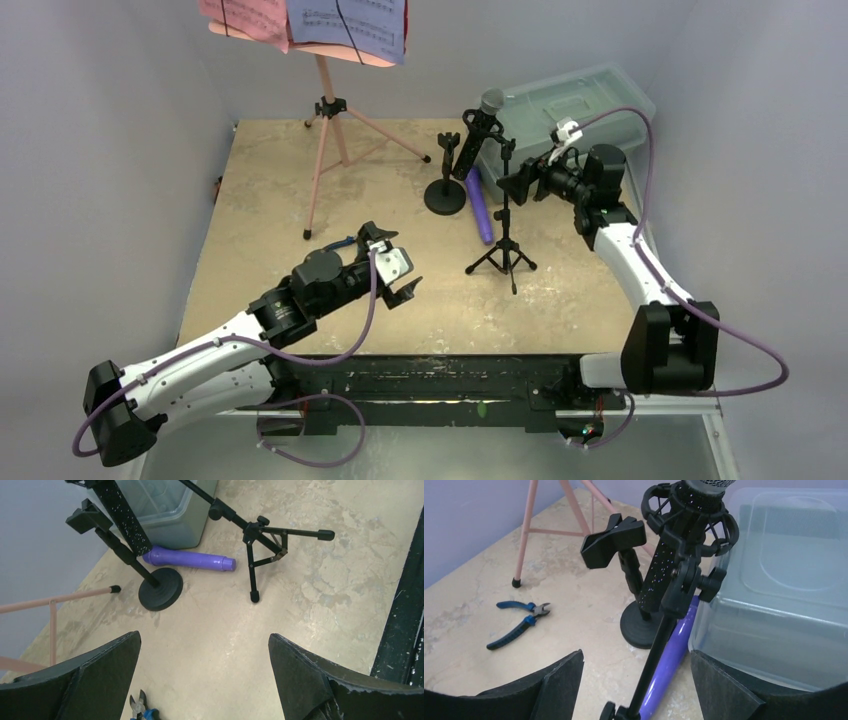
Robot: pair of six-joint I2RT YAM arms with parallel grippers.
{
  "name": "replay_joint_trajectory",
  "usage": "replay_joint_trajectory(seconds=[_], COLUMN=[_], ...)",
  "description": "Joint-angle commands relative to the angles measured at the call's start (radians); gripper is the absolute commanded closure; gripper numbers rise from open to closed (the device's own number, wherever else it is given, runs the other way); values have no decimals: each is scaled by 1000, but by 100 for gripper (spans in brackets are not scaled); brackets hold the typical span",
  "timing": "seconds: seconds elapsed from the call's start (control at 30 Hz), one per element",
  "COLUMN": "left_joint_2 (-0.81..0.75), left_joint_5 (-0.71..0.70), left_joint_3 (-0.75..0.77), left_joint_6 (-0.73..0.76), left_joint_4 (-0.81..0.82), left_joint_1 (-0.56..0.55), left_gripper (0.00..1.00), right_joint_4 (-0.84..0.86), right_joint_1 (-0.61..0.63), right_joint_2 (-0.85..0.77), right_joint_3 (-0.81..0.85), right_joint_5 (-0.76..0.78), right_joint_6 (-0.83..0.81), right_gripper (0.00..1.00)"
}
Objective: Pack up the instrument practice props
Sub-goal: Pick up the microphone stand with the microphone from the center of the board.
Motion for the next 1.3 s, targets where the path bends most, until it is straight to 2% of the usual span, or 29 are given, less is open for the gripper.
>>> replay_joint_trajectory(seconds=[0.0, 0.17, 0.37, 0.57, 0.67, 0.7, 0.8, 0.83, 1.1, 1.27], left_joint_2=[-2, -10, -15, -11, -12, -12, -12, -12, -11, -18], left_joint_5=[-65, -69, -68, -60, -57, -57, -54, -53, -41, -22], left_joint_3=[12, 18, 15, 15, 15, 13, 13, 13, 12, 11], left_joint_6=[16, 15, 19, 20, 20, 21, 22, 22, 21, 21], left_joint_4=[-50, -87, -88, -88, -89, -89, -88, -88, -88, -85], left_joint_1=[-3, -2, 0, 0, 1, 0, 2, 2, 2, 3], left_gripper=[0, 0, 0, 0, 0, 0, 0, 0, 0, 0], right_joint_4=[11, -13, -15, -14, -11, -8, 32, 53, 257, 294], right_joint_1=[38, 51, 68, 77, 76, 77, 76, 76, 73, 57], right_joint_2=[63, 131, 188, 227, 236, 233, 203, 186, 18, -83], right_joint_3=[110, 149, 173, 203, 212, 211, 189, 178, 56, 4], right_joint_5=[137, 196, 180, 174, 169, 167, 141, 141, 48, -38], right_joint_6=[54, 92, 144, 170, 173, 172, 170, 174, 217, 189], right_gripper=[22, 32, 52, 63, 75, 83, 97, 100, 100, 100])
